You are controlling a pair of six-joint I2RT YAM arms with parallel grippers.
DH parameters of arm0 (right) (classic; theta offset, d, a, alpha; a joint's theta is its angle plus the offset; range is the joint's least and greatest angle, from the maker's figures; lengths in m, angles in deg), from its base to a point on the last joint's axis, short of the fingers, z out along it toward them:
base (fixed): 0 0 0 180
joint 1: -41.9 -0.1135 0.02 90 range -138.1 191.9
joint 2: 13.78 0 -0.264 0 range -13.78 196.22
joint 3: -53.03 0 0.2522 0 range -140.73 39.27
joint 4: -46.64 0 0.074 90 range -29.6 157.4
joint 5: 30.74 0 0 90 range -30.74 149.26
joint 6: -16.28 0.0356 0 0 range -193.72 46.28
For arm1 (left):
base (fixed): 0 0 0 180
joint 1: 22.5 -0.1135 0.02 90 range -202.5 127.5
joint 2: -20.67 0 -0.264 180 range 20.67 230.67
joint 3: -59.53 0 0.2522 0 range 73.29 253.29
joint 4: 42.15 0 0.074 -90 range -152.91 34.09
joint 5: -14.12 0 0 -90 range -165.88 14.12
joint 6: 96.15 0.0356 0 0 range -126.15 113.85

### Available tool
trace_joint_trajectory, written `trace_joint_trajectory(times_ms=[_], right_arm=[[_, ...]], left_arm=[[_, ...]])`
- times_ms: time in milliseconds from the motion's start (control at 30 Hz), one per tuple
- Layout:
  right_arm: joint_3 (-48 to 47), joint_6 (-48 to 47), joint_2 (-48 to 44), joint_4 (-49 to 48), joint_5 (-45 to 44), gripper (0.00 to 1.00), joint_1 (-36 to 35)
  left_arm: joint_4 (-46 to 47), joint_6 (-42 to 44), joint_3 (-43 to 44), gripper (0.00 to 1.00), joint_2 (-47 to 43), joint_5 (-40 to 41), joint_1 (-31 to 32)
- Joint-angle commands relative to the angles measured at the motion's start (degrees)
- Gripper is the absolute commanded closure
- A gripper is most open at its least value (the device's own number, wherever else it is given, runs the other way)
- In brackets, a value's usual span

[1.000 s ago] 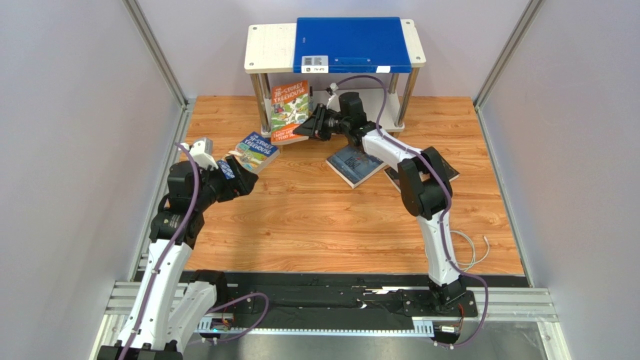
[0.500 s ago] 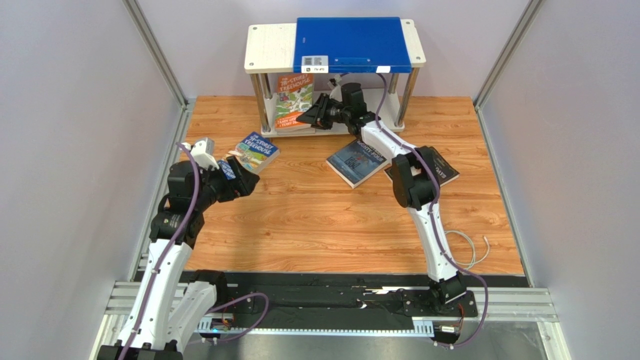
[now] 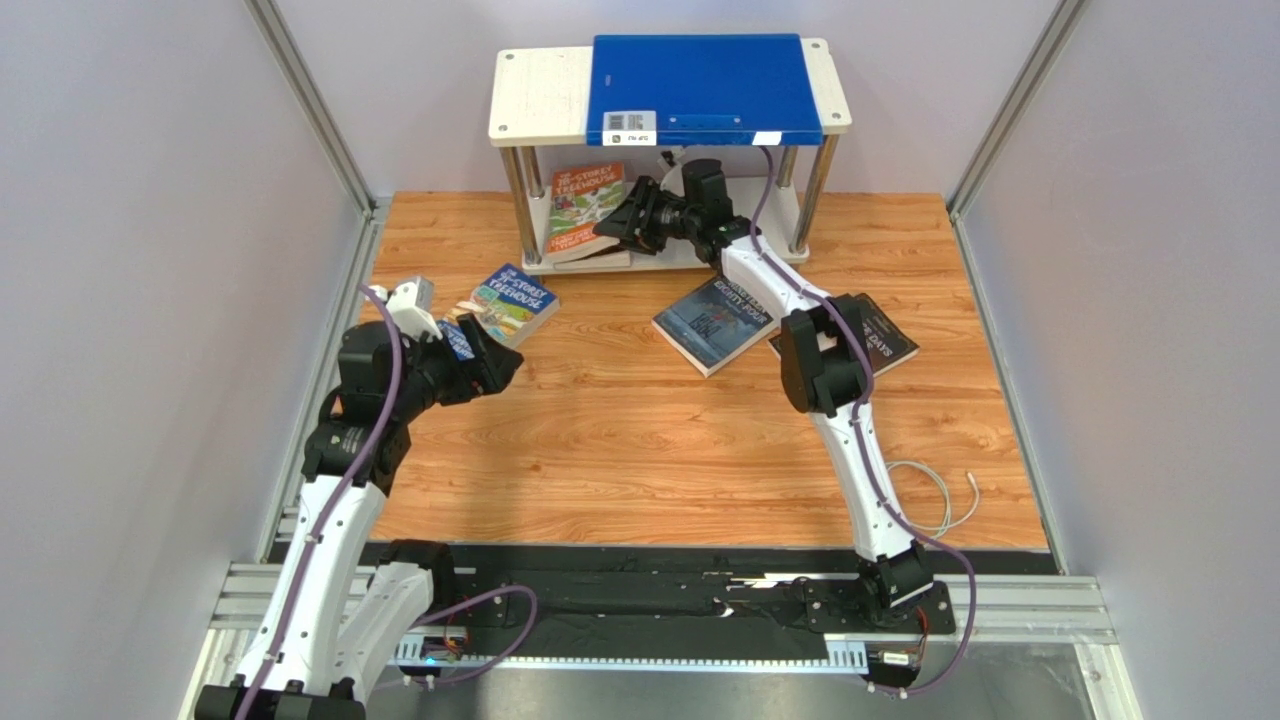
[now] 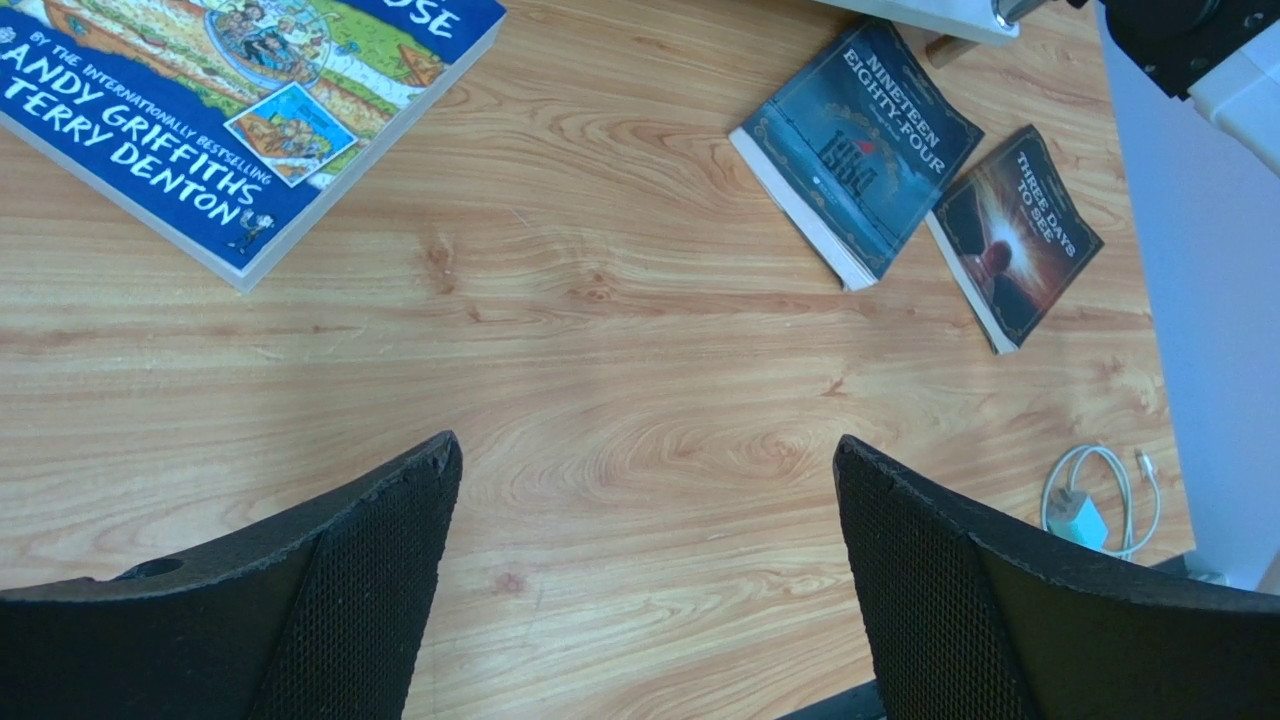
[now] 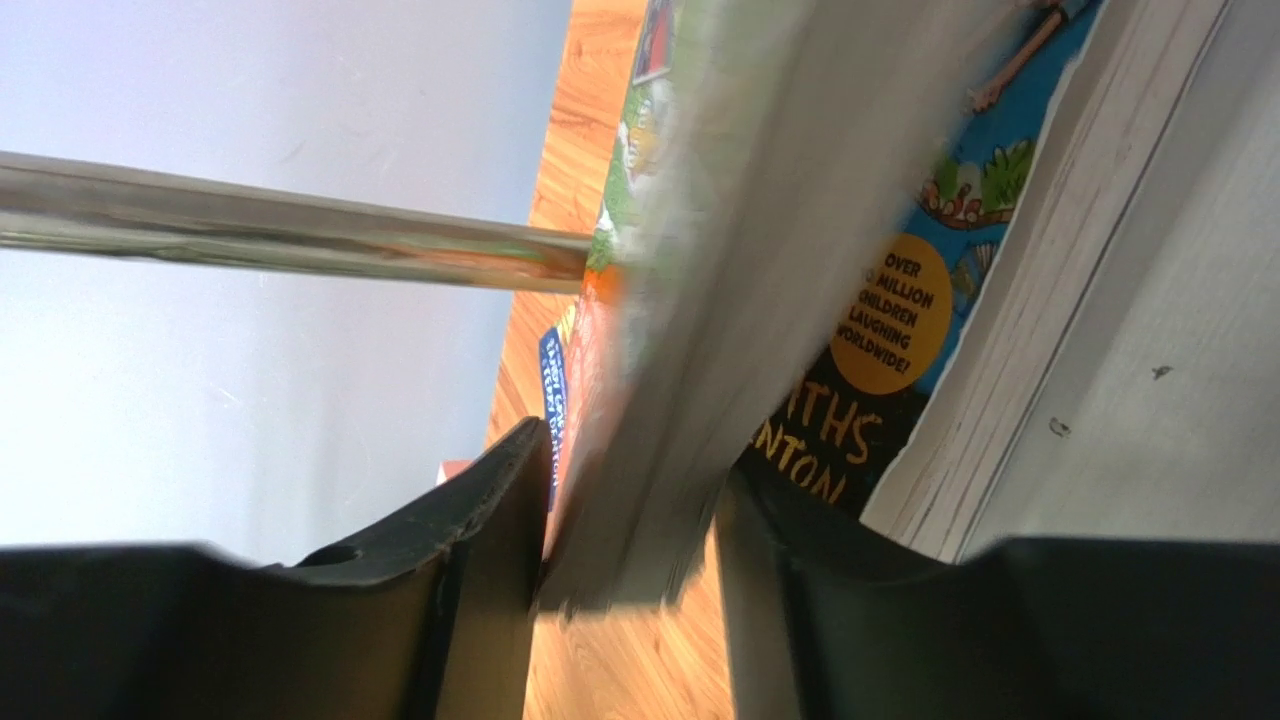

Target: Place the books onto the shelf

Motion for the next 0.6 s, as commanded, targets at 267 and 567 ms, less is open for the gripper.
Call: trace_joint_trajectory(times_ms=[267,567], right_arm=[[2.4,-3.5,-3.6,1.1,-3.0,0.29,0.4],[18.7,-12.3,-17.9,8.7,-12.7,0.24,0.5]], left_arm=[[2.6,0.6,-0.9,0.04,-0.1,-2.1,0.2],[2.5,1.2,-0.3,0.03,1.7,-2.2,0.2]])
